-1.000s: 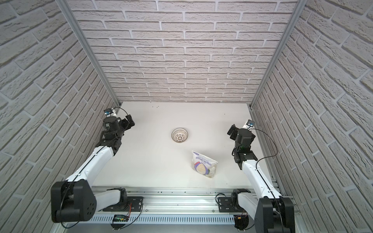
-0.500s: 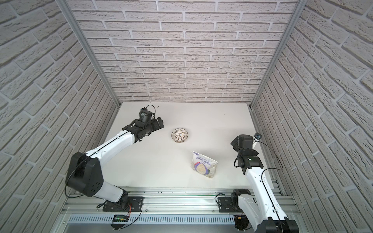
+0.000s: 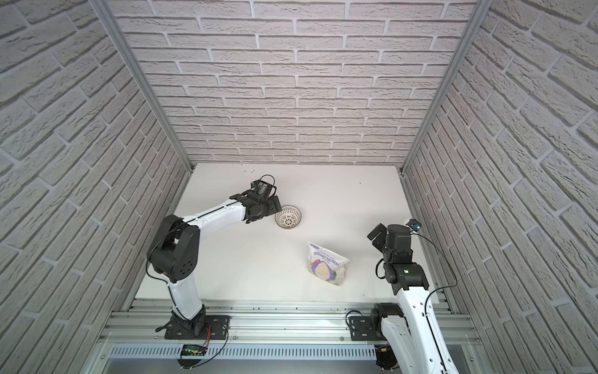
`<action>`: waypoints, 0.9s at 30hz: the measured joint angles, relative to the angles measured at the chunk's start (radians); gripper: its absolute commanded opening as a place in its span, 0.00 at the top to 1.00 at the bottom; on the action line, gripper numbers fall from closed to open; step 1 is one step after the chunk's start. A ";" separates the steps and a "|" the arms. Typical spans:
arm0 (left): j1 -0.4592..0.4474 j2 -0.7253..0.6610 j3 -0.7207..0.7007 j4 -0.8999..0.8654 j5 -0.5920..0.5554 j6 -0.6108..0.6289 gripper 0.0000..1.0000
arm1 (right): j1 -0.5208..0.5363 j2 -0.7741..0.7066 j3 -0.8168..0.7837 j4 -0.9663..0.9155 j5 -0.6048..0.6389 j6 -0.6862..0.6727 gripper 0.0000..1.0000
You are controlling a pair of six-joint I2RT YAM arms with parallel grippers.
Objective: Pour the oats into the breakfast bowl
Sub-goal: Pick up the bowl from the center of the board.
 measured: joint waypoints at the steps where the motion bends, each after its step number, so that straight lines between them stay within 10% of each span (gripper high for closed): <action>1: -0.007 0.001 0.000 -0.002 0.001 -0.003 0.17 | 0.000 -0.010 -0.004 -0.004 -0.005 0.003 0.01; 21: -0.047 0.023 -0.061 0.038 0.066 -0.060 0.47 | 0.000 -0.161 0.003 -0.094 -0.024 0.054 0.01; 27: -0.050 0.047 -0.061 0.042 0.069 -0.064 0.57 | 0.000 -0.133 0.029 -0.124 -0.045 0.040 0.18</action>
